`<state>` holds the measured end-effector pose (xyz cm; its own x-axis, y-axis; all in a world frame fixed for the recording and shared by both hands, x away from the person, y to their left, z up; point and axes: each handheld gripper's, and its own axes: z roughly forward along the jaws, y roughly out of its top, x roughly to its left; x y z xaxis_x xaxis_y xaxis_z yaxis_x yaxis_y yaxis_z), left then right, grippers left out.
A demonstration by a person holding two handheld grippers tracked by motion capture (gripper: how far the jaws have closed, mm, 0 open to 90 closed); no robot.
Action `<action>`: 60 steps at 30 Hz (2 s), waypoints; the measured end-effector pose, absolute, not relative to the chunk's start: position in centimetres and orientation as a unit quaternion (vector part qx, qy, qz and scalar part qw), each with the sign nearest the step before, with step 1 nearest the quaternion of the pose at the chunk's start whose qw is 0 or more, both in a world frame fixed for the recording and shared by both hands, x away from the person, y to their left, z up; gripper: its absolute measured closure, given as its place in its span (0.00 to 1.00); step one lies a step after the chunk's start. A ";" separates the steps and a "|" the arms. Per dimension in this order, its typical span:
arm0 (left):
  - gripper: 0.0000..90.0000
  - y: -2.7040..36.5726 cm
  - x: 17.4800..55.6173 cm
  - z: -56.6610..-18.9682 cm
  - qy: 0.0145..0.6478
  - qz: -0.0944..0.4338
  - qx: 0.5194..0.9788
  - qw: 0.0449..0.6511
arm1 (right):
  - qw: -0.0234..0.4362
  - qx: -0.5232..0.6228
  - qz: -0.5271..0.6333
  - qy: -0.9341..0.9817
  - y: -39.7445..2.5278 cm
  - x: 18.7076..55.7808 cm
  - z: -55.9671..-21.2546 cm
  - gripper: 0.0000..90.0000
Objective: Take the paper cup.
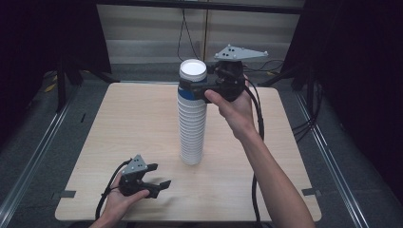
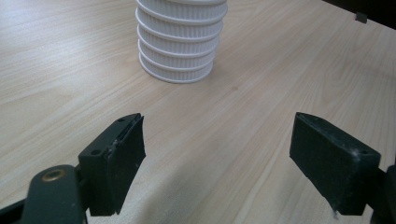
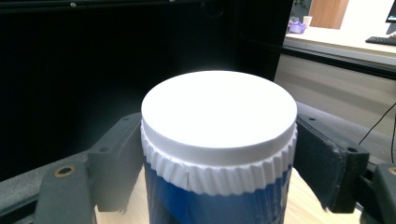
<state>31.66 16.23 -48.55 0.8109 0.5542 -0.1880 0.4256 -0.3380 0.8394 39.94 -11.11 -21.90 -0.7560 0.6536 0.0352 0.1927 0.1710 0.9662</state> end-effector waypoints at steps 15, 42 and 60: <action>0.20 16.2 31.7 -48.5 0.301 0.067 0.815 0.491 | 0.205 0.284 0.568 0.745 -10.8 40.0 -21.4 0.31; 0.20 16.3 31.6 -48.5 0.301 0.071 0.815 0.491 | 0.236 0.282 0.604 0.707 -11.0 39.4 -18.9 0.31; 0.20 16.3 31.6 -48.5 0.300 0.076 0.814 0.491 | 0.245 0.279 0.624 0.687 -11.5 38.9 -17.6 0.31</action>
<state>31.65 16.31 -48.46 0.8089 0.5625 -0.1713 0.4139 -0.3379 0.8453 38.90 -11.51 -17.58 -0.7242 0.6895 0.0106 0.0765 0.0650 0.9949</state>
